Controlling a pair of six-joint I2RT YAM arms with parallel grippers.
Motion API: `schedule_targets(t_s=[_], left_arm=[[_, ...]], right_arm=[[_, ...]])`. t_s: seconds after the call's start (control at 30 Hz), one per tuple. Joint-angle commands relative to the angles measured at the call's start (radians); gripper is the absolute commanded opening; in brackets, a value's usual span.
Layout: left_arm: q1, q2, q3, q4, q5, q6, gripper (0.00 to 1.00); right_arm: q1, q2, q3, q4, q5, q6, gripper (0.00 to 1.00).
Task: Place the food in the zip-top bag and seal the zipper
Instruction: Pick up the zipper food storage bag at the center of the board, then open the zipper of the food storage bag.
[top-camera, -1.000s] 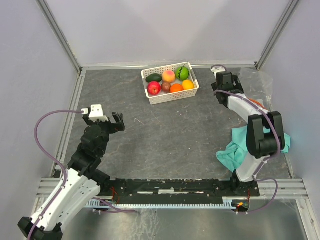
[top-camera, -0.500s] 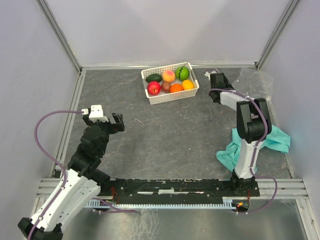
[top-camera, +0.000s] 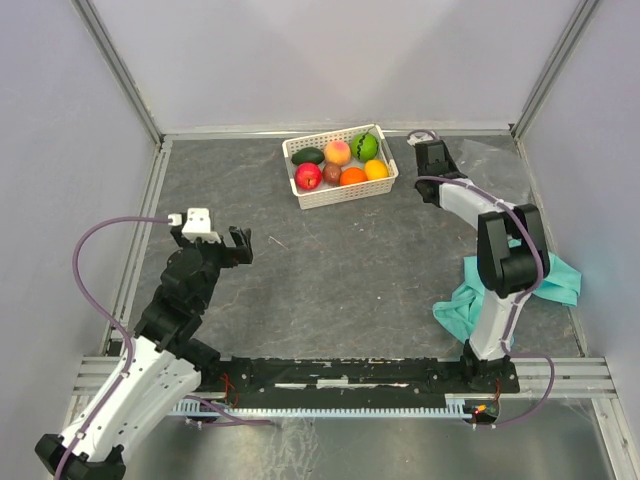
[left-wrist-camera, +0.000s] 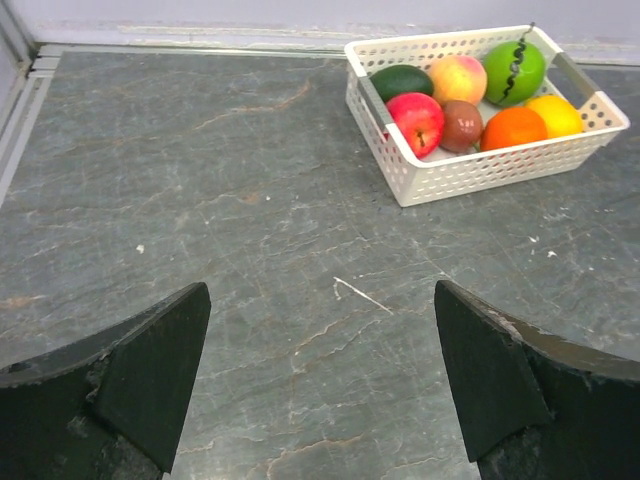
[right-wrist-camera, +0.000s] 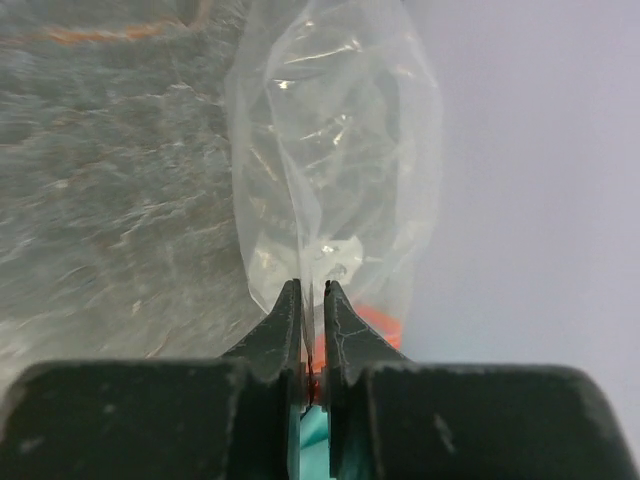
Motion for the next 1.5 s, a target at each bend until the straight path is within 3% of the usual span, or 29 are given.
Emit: schedule_targets(t_s=[0.0,0.2,0.4,0.53,0.87,1.1,1.47], left_arm=[[-0.001,0.035,0.071,0.043,0.126,-0.011,0.98],[-0.001,0.164,0.202,-0.025,0.235,-0.115,0.95],[-0.003,0.273,0.274,-0.093,0.319,-0.196,0.92],[-0.005,0.309,0.272,-0.086,0.378,-0.268,0.91],[-0.111,0.359,0.235,0.002,0.405,-0.369,0.89],[-0.224,0.422,0.229,0.059,0.373,-0.407,0.88],[-0.431,0.504,0.174,0.21,0.177,-0.395,0.88]], right_arm=[[0.099,-0.151,0.042,-0.169,0.024,0.169,0.02],[0.196,-0.242,0.123,-0.476,0.024,0.413,0.01],[0.25,-0.365,0.141,-0.712,-0.115,0.671,0.02],[0.262,-0.453,0.098,-0.766,-0.25,0.828,0.02],[0.309,-0.573,0.045,-0.709,-0.597,1.109,0.02],[0.338,-0.623,-0.014,-0.611,-0.687,1.245,0.03],[0.404,-0.629,-0.056,-0.447,-0.77,1.407,0.03]])
